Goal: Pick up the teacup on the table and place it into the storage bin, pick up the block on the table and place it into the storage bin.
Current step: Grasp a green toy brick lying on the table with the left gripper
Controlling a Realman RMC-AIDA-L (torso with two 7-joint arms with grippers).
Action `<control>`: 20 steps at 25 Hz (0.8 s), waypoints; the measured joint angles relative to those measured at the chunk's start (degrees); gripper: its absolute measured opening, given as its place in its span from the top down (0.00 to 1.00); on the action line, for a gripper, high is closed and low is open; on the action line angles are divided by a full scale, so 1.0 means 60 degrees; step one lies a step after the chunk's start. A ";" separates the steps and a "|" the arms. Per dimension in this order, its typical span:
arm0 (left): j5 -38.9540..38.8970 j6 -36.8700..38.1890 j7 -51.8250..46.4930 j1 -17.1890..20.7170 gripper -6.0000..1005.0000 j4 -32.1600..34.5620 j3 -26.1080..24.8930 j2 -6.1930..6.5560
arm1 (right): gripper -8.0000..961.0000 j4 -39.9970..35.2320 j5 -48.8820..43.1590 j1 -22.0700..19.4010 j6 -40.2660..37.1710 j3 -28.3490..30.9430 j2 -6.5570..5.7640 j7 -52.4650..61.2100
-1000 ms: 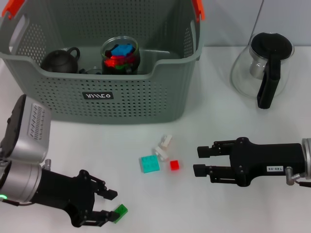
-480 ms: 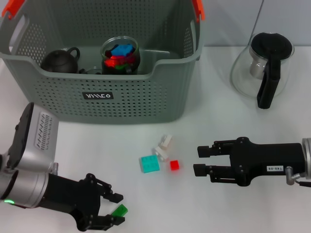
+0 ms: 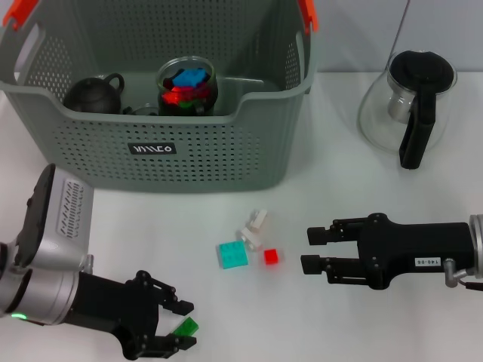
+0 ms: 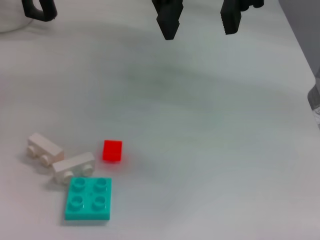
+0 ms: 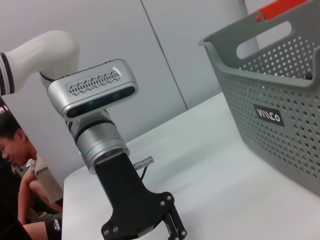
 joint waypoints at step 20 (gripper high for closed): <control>0.0113 -0.0577 -0.0055 0.0042 0.54 0.0070 -0.0214 0.0057 | 0.40 0.0000 0.0000 -0.0057 -0.0011 -0.0001 -0.0012 0.0022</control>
